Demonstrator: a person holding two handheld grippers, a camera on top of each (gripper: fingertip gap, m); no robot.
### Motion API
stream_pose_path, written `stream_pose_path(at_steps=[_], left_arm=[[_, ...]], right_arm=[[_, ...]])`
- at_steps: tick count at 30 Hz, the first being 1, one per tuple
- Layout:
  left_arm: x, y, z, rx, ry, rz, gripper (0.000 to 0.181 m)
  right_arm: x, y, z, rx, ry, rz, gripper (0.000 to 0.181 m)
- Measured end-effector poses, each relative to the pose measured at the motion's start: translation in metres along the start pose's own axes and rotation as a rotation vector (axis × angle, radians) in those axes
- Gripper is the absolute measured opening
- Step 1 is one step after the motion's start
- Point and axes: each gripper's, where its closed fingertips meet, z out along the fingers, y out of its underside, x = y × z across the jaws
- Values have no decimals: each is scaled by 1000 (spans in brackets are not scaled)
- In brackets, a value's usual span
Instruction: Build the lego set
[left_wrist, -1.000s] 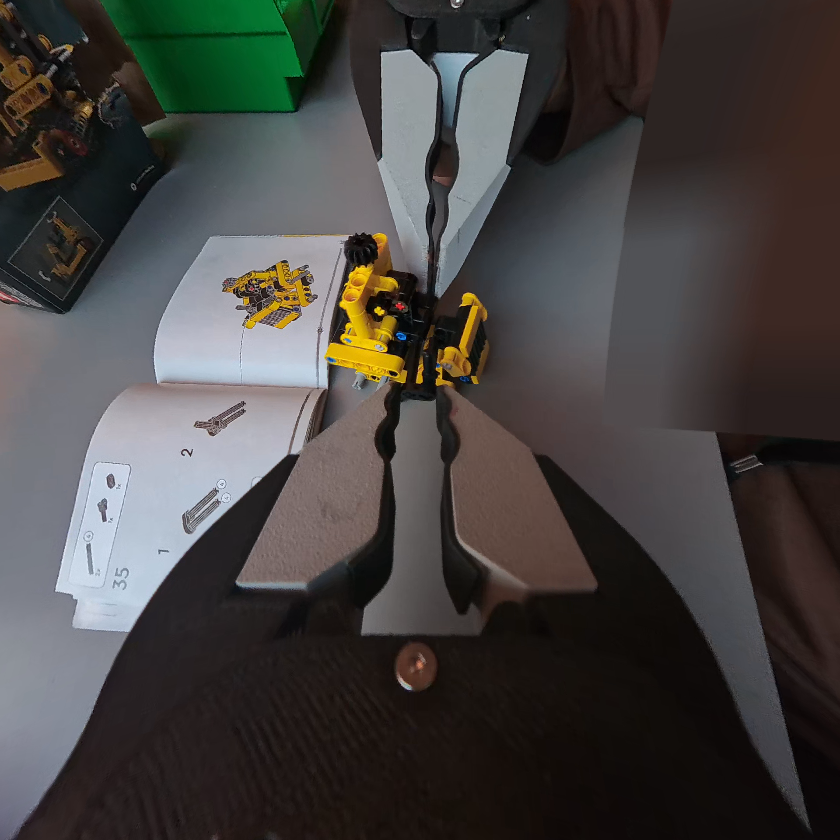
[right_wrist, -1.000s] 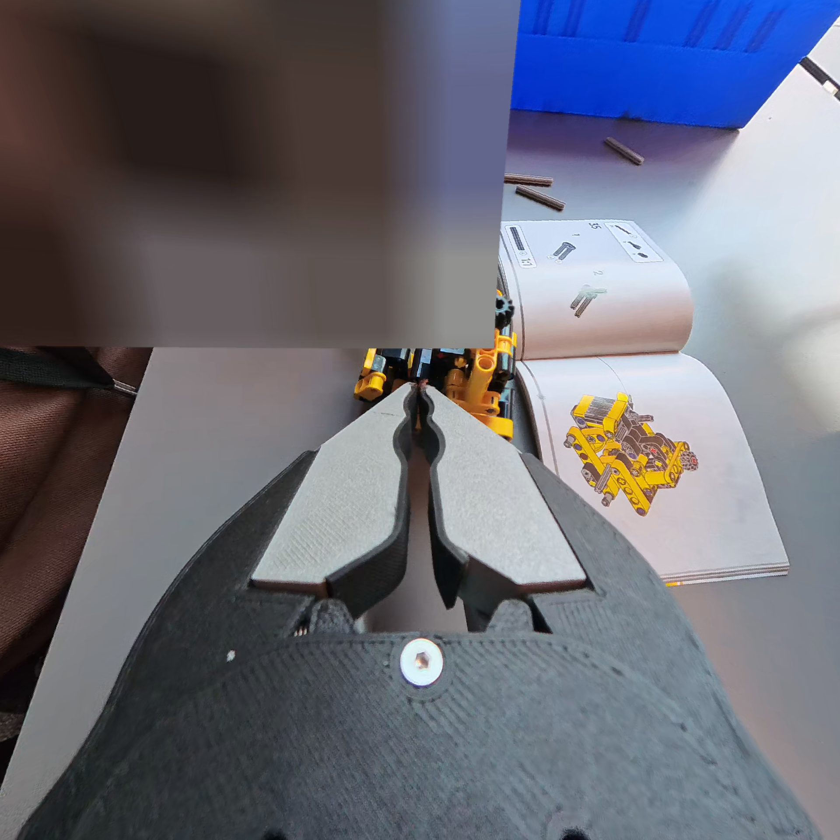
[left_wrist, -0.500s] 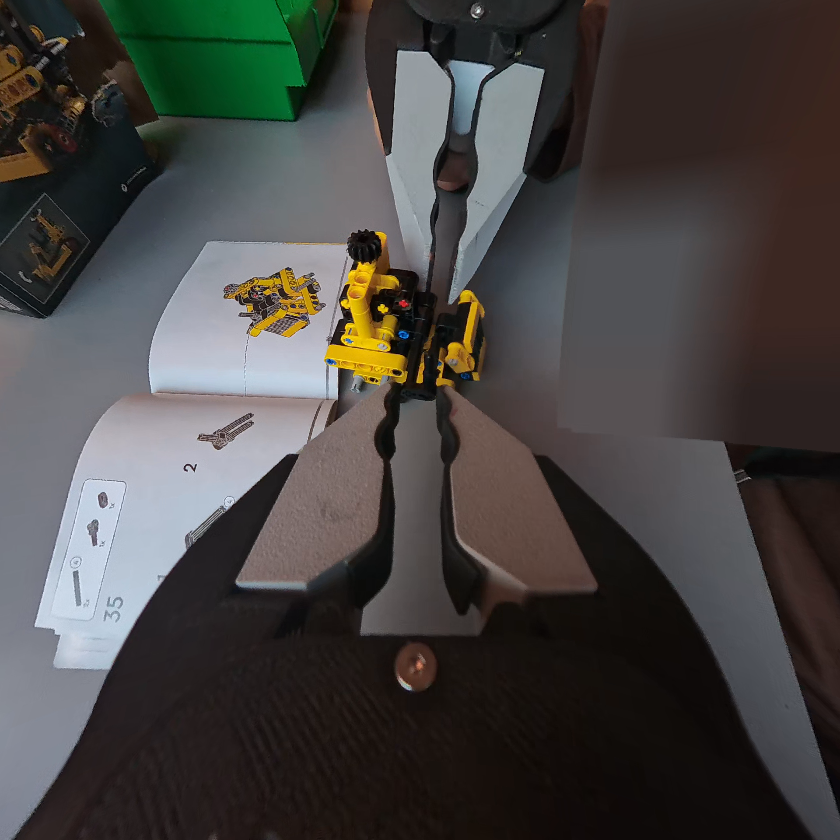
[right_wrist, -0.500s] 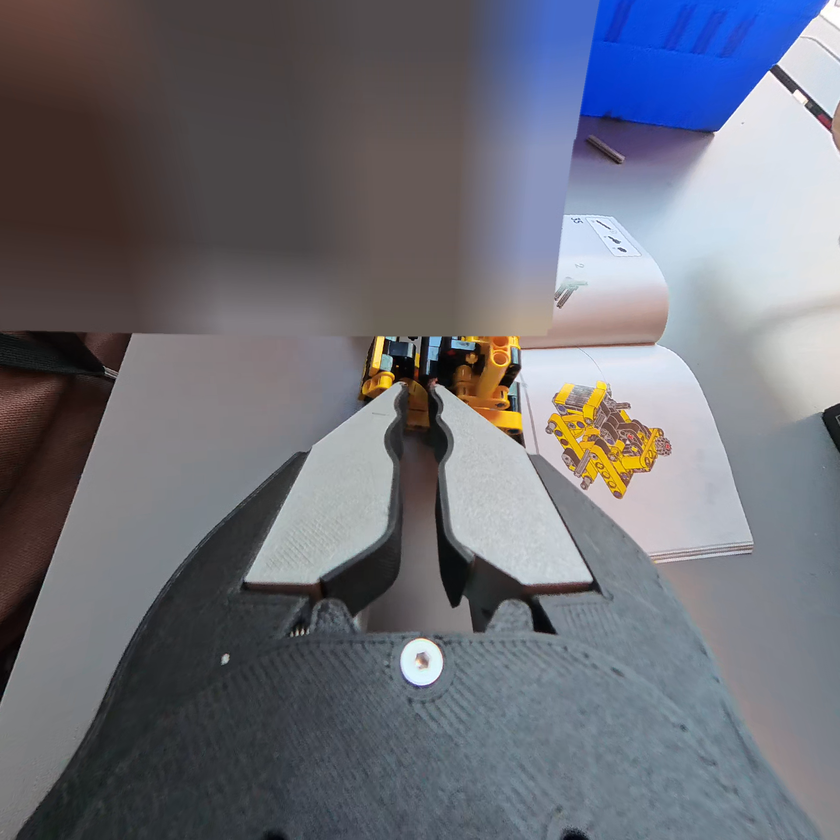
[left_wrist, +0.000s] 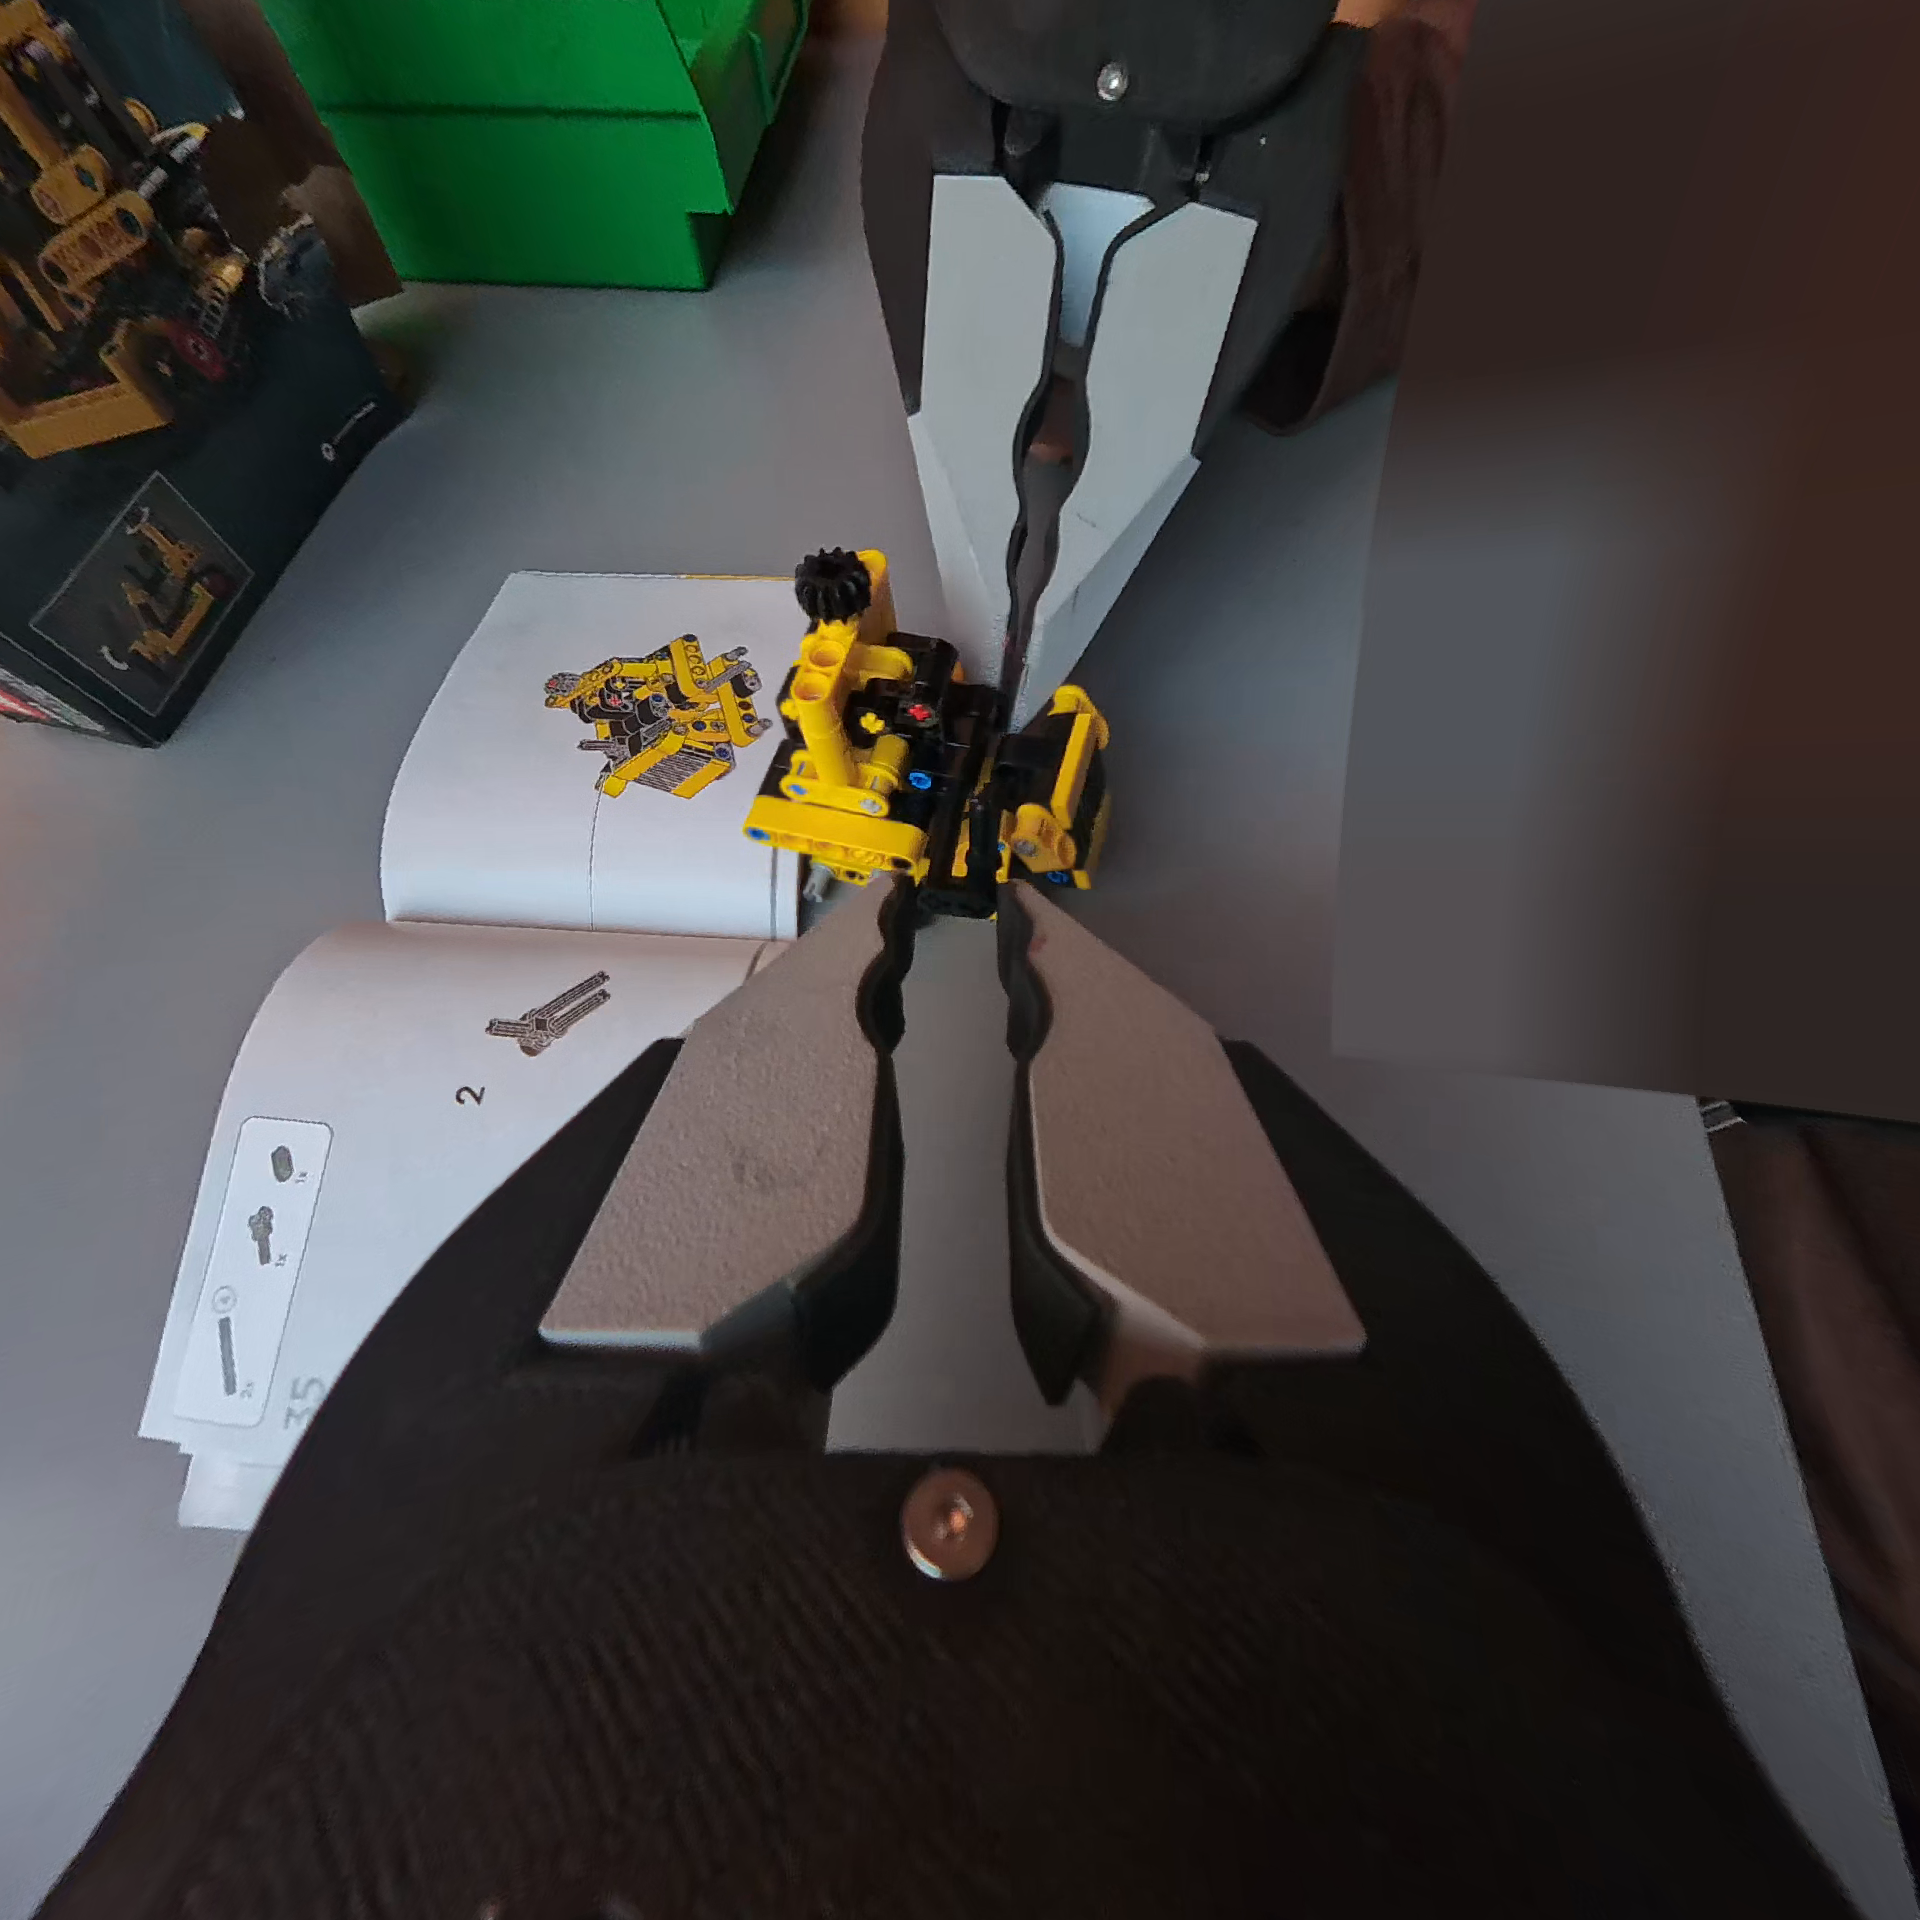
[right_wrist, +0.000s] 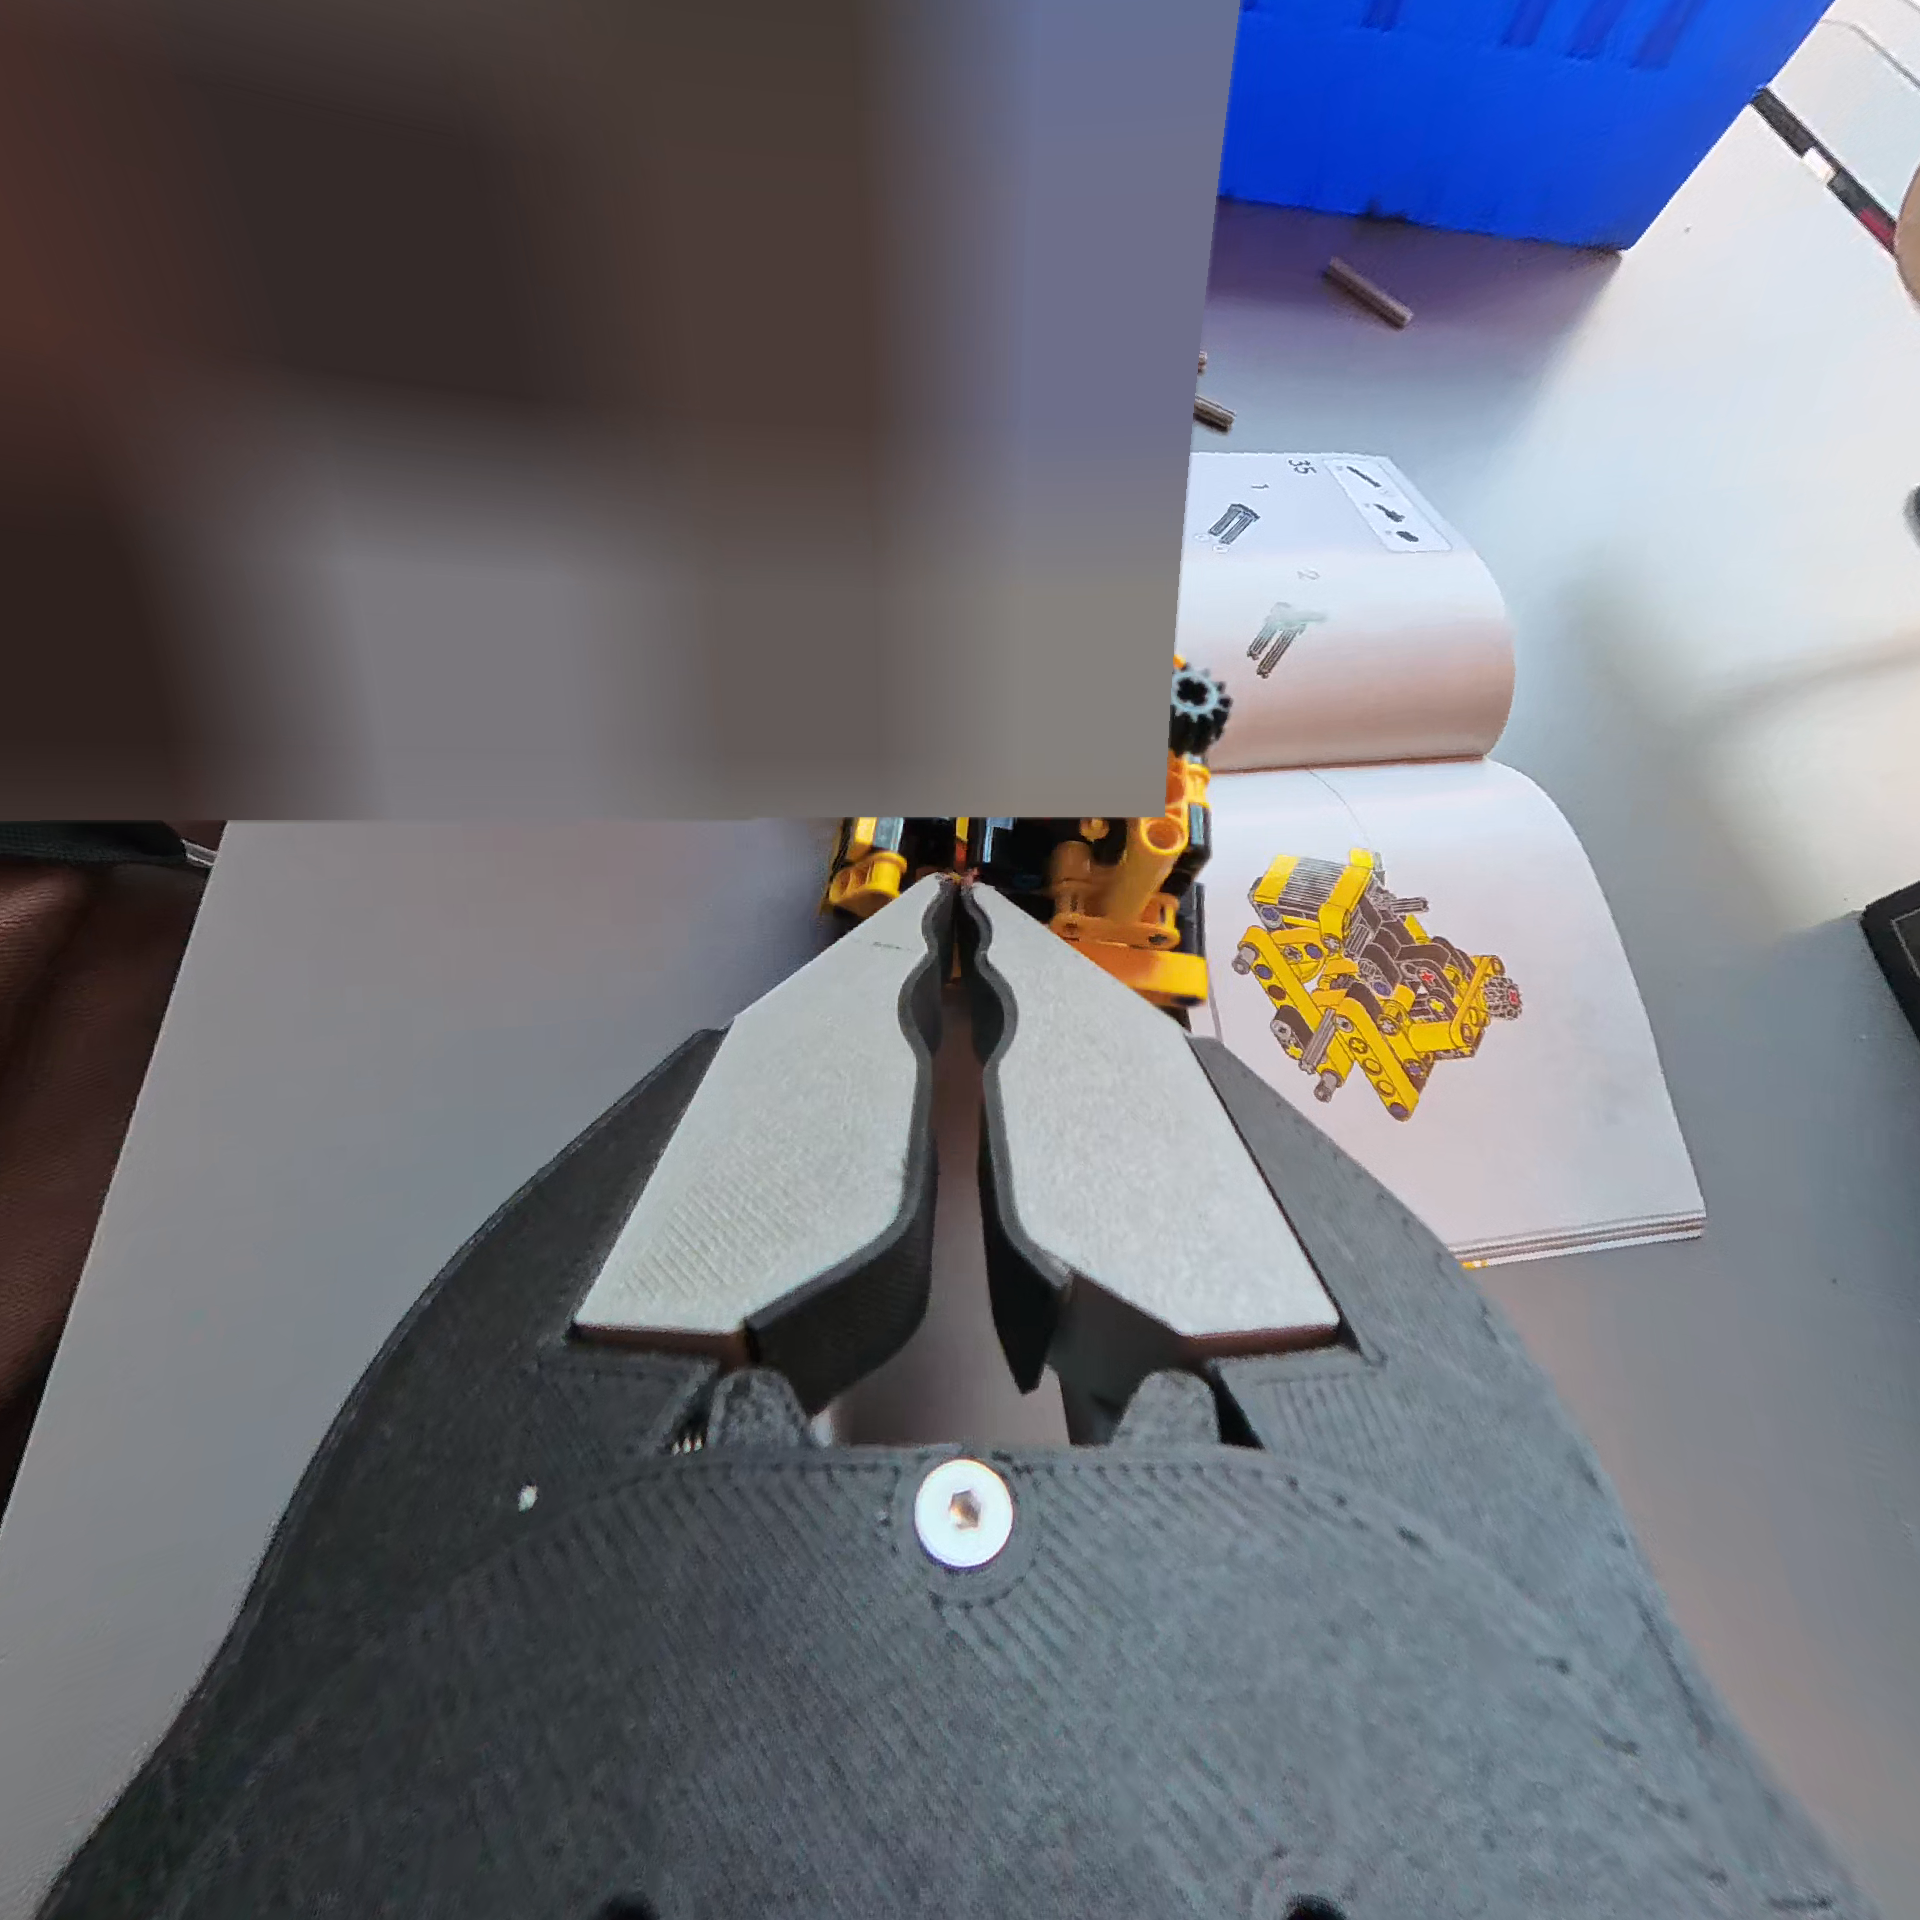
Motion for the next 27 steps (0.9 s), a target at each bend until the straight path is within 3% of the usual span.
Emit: stream_pose_path(at_steps=[17,27], left_arm=[[-2,2,3,9,43,-34,13],[1,-2,5,6,54,-30,13]], right_arm=[[10,-2,-15,35,55,-23,5],[11,0,-9,30,61,-14,5]])
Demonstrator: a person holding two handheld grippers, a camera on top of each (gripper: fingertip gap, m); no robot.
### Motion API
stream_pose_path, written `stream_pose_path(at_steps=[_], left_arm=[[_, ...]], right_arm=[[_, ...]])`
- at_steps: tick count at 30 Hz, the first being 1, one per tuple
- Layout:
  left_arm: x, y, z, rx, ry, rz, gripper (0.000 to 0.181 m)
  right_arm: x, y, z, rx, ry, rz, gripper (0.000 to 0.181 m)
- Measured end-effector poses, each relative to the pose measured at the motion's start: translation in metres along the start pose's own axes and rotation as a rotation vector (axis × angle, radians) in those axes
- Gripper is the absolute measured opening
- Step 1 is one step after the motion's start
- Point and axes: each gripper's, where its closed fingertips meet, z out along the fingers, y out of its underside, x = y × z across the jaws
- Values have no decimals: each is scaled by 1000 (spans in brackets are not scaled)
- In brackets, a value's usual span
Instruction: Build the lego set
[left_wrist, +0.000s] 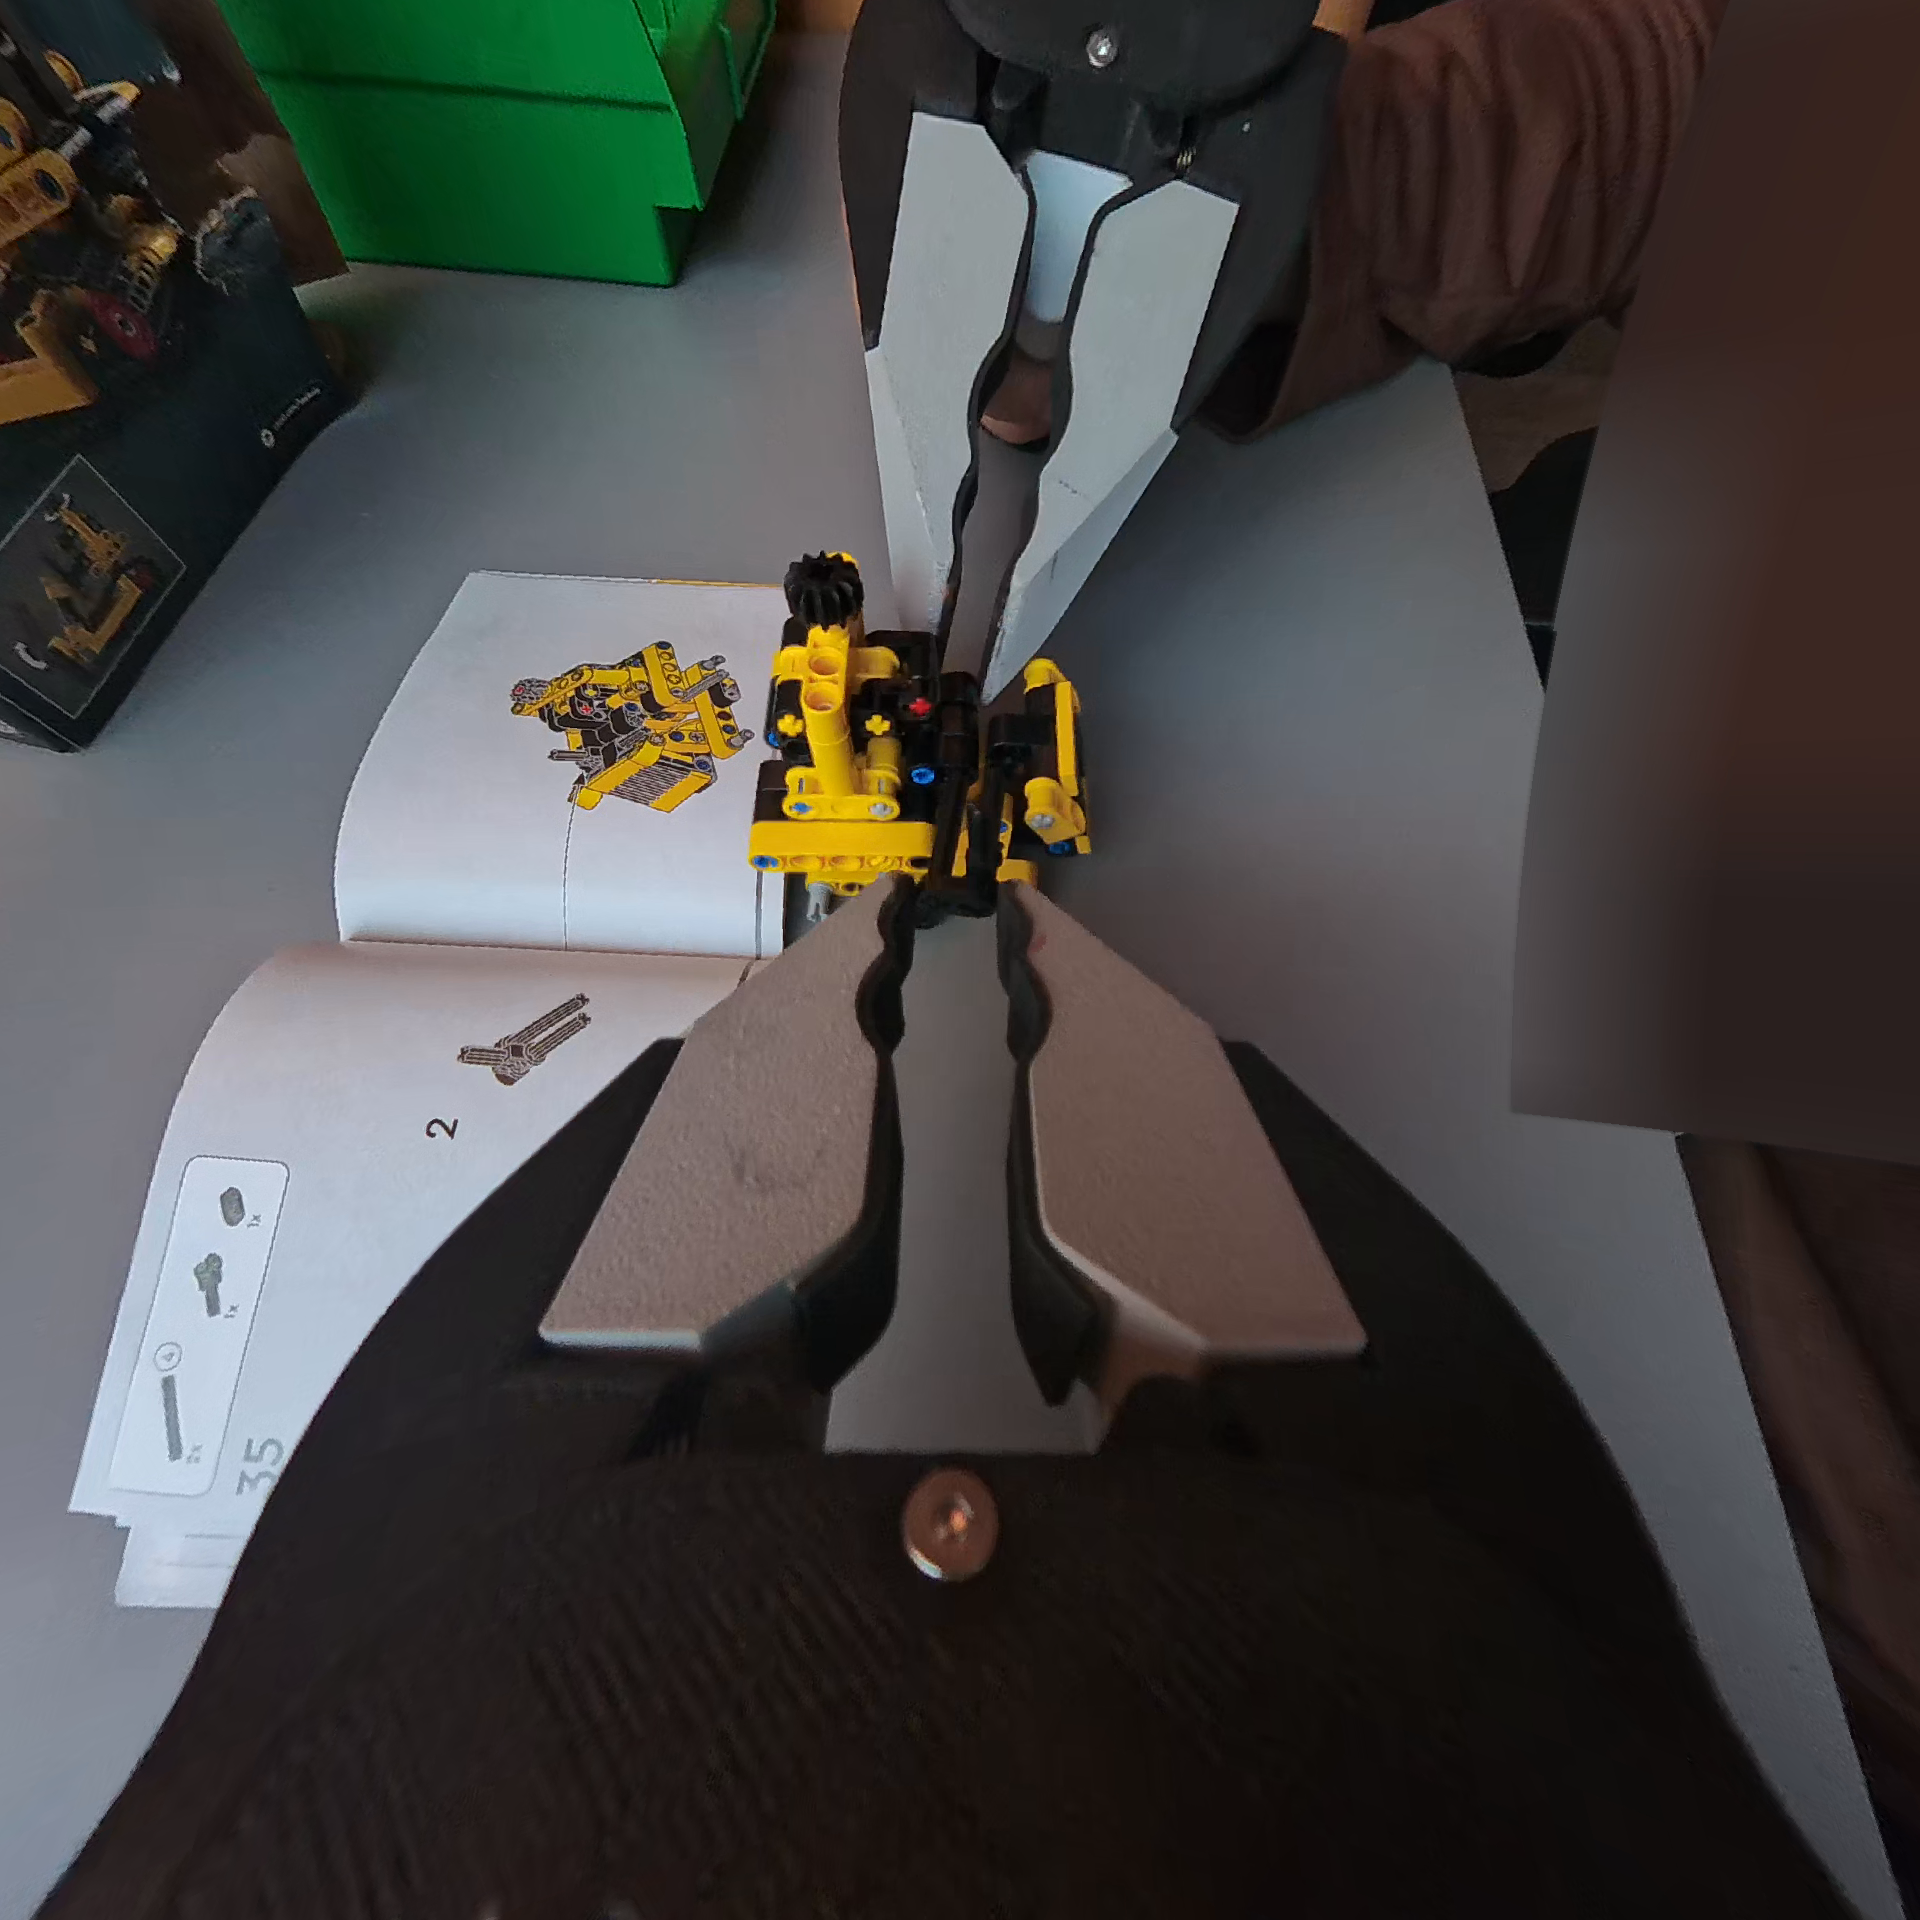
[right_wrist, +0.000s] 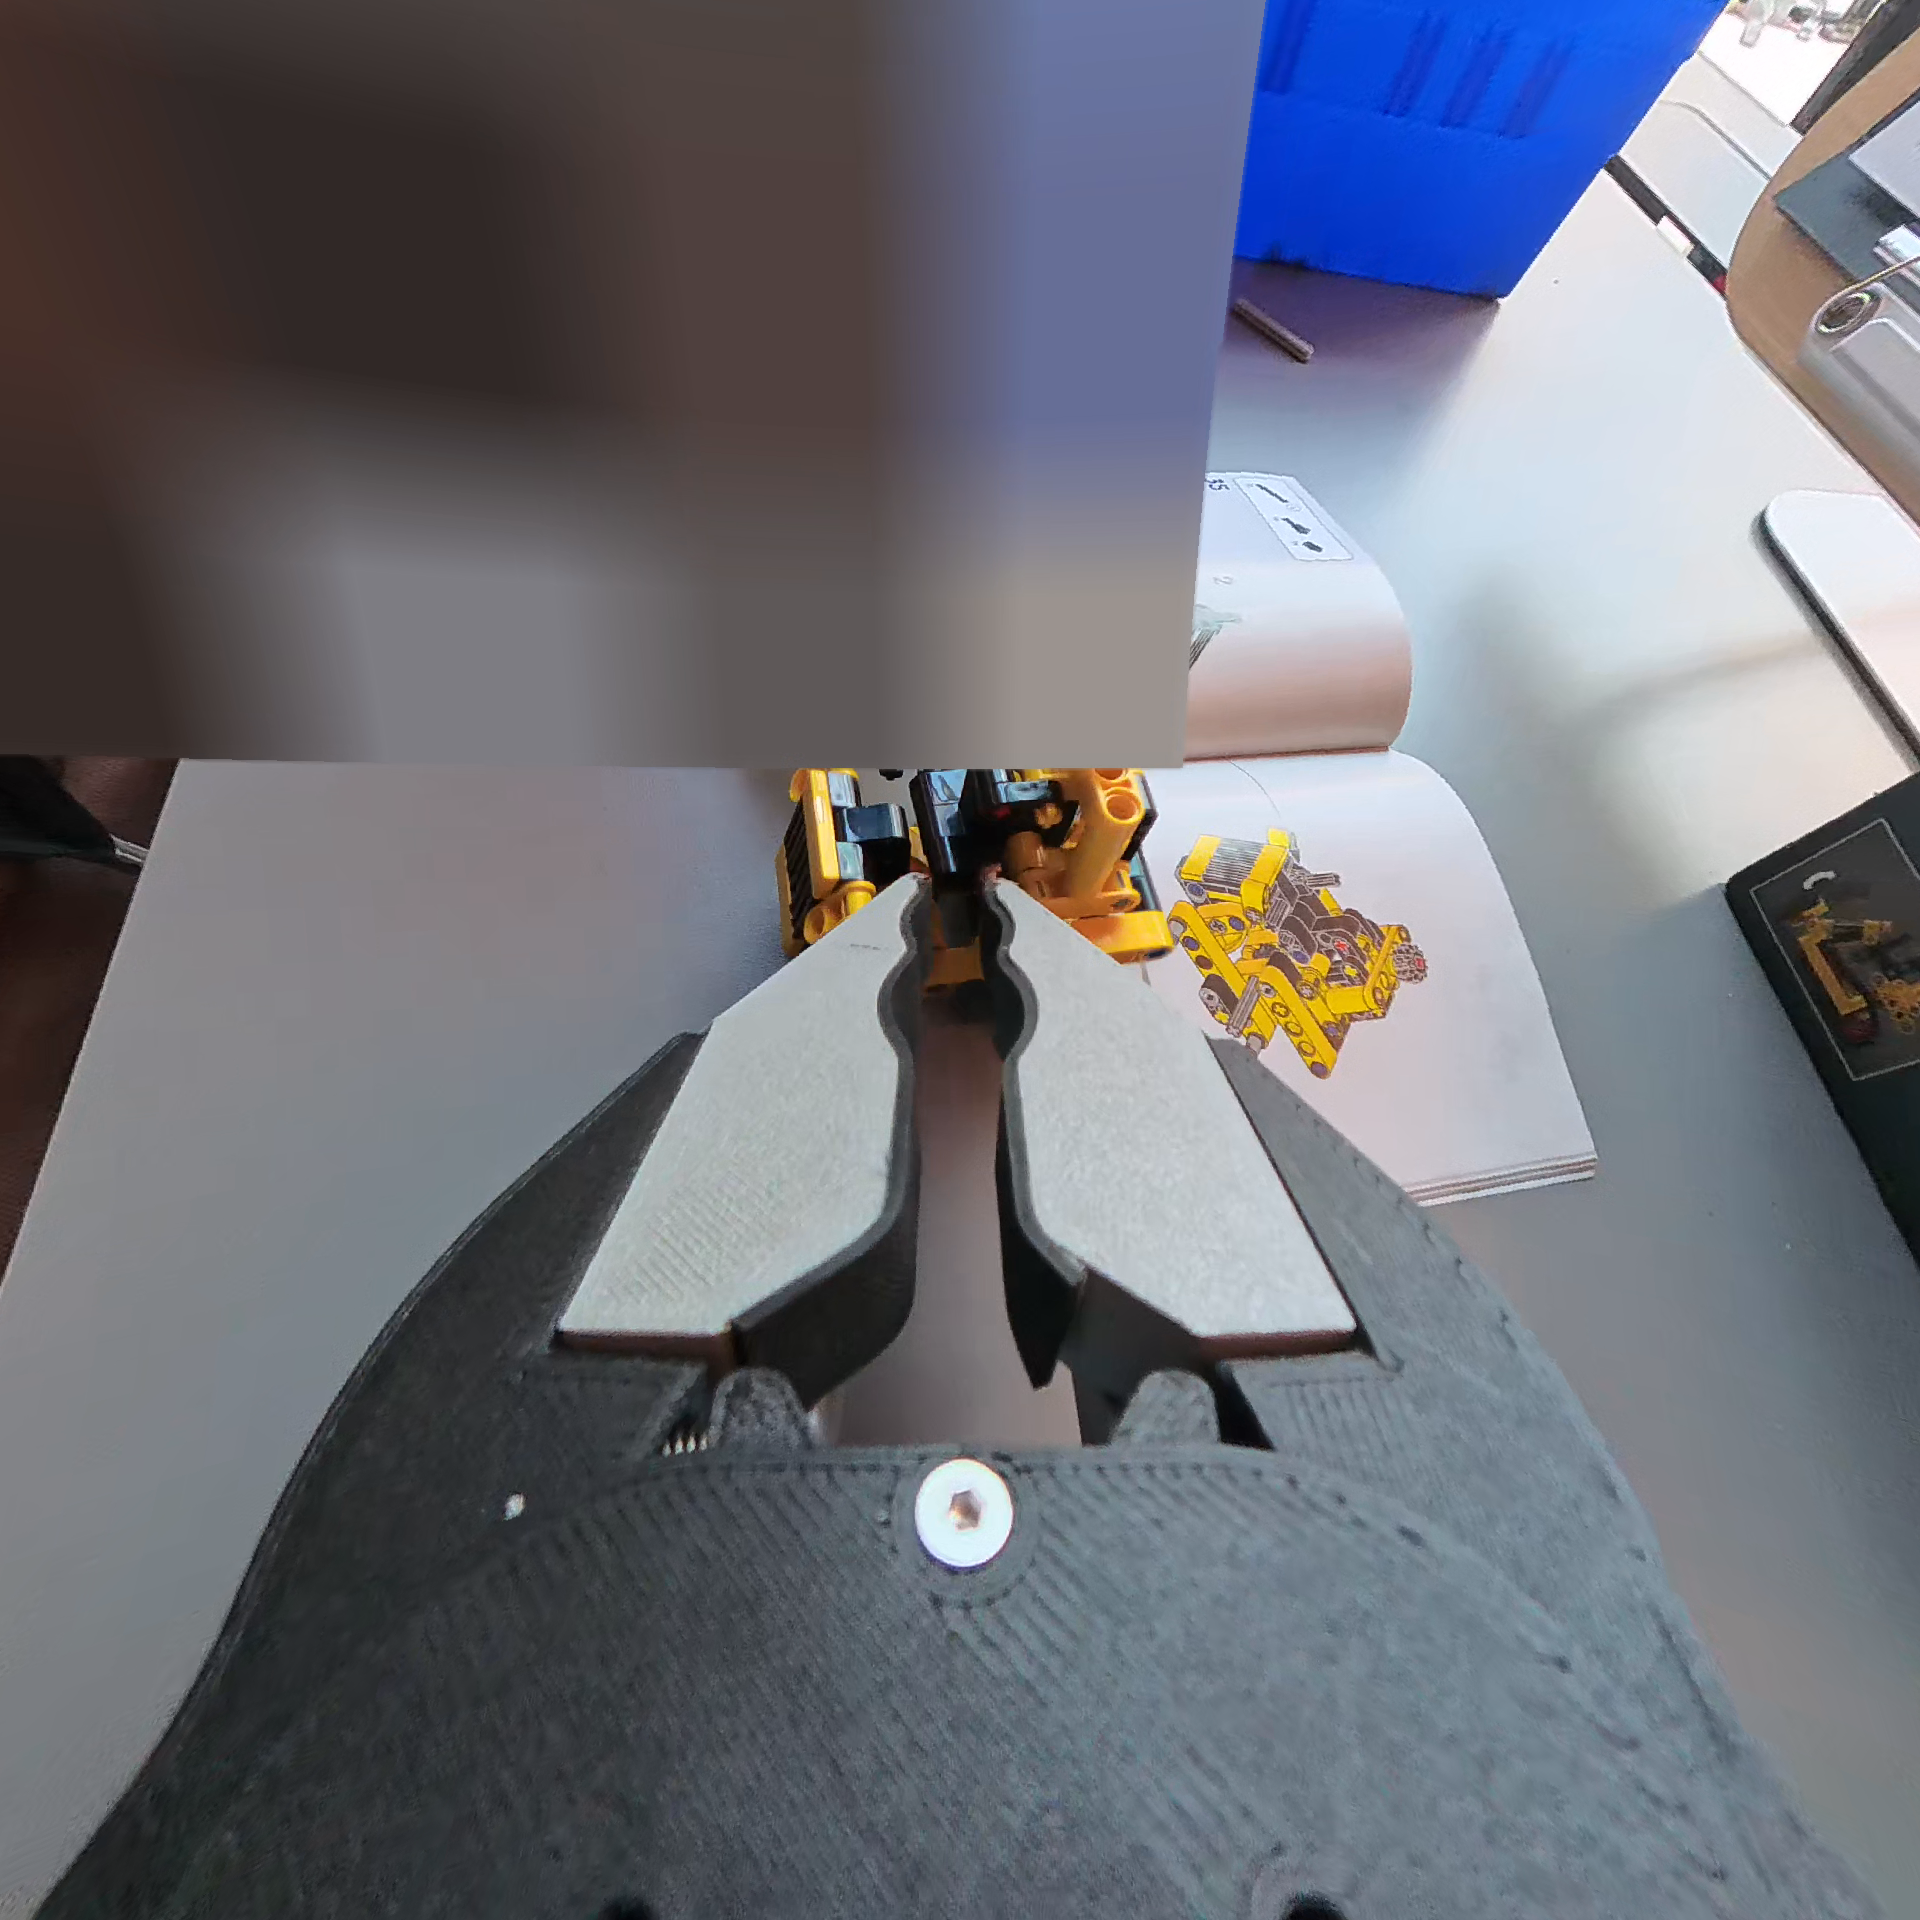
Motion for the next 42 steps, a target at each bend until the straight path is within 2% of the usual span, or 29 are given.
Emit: stream_pose_path(at_steps=[7,12,21,28,42], left_arm=[[3,3,3,-32,-12,9,13],[2,1,2,-17,-29,-46,13],[4,9,10,-88,-117,-65,13],[2,1,3,-29,-94,-107,13],[5,-3,3,-28,-120,-62,12]], right_arm=[[0,0,0,3,-3,2,5],[0,0,0,2,0,4,5],[1,0,0,-3,26,-13,5],[2,0,0,-20,62,-70,5],[1,1,0,-16,62,-70,5]])
